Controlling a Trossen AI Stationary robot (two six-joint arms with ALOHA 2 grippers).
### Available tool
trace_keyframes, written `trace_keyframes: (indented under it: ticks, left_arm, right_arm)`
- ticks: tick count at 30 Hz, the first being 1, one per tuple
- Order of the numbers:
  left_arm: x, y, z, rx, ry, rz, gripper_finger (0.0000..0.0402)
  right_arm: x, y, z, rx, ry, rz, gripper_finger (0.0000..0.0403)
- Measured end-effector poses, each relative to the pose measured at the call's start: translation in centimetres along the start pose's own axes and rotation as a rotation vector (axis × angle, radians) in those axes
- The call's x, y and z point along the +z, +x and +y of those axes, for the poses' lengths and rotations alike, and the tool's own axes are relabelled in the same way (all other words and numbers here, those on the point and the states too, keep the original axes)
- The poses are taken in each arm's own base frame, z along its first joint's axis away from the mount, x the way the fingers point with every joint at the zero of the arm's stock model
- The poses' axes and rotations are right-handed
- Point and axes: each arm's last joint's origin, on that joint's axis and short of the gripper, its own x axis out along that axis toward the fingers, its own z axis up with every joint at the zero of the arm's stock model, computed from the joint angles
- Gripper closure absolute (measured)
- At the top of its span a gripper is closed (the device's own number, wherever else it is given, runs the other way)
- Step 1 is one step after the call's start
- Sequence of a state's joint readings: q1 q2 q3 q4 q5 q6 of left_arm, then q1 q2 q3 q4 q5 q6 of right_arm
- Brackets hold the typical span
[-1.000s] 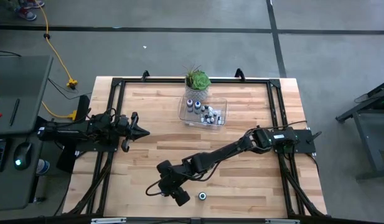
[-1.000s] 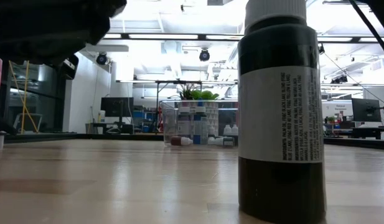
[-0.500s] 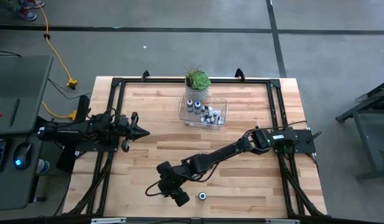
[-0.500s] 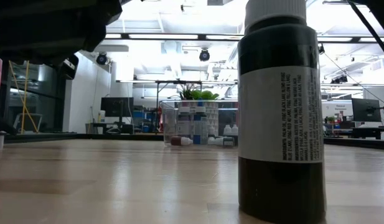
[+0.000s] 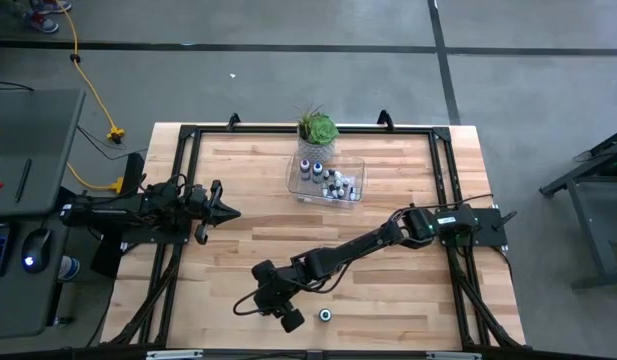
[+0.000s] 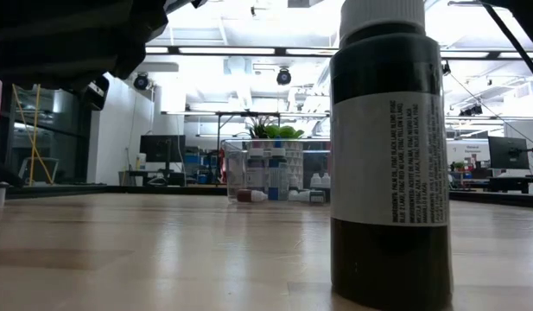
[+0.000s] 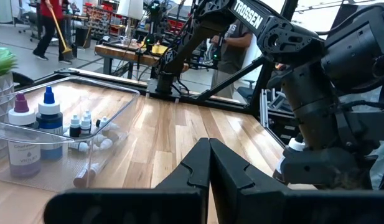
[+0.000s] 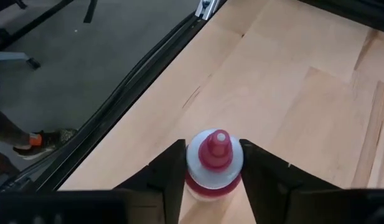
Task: Pick & Place food coloring
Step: Put the large red food coloring bottle into the bin
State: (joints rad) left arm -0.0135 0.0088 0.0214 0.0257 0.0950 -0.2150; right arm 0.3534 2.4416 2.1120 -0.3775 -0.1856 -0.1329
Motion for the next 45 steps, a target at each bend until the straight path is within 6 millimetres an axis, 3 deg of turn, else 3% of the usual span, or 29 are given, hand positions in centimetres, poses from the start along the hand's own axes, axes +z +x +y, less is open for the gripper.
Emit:
trace_keyframes:
  ticks: [6, 29, 39, 45]
  left_arm:
    - [0.0, 0.0, 0.0, 0.000, 0.000, 0.000, 0.0401]
    - [0.0, 0.0, 0.0, 0.000, 0.000, 0.000, 0.0401]
    - [0.0, 0.0, 0.0, 0.000, 0.000, 0.000, 0.0401]
    - [0.0, 0.0, 0.0, 0.001, 0.000, 0.000, 0.0401]
  right_arm:
    - [0.0, 0.0, 0.0, -0.006, -0.002, -0.002, 0.0292]
    - [0.7, -0.6, -0.2, -0.027, 0.000, -0.016, 0.0292]
    - [4.8, -5.5, -1.7, -0.208, 0.051, 0.029, 0.0292]
    - [4.9, -8.5, -3.2, -0.306, 0.228, 0.043, 0.0292]
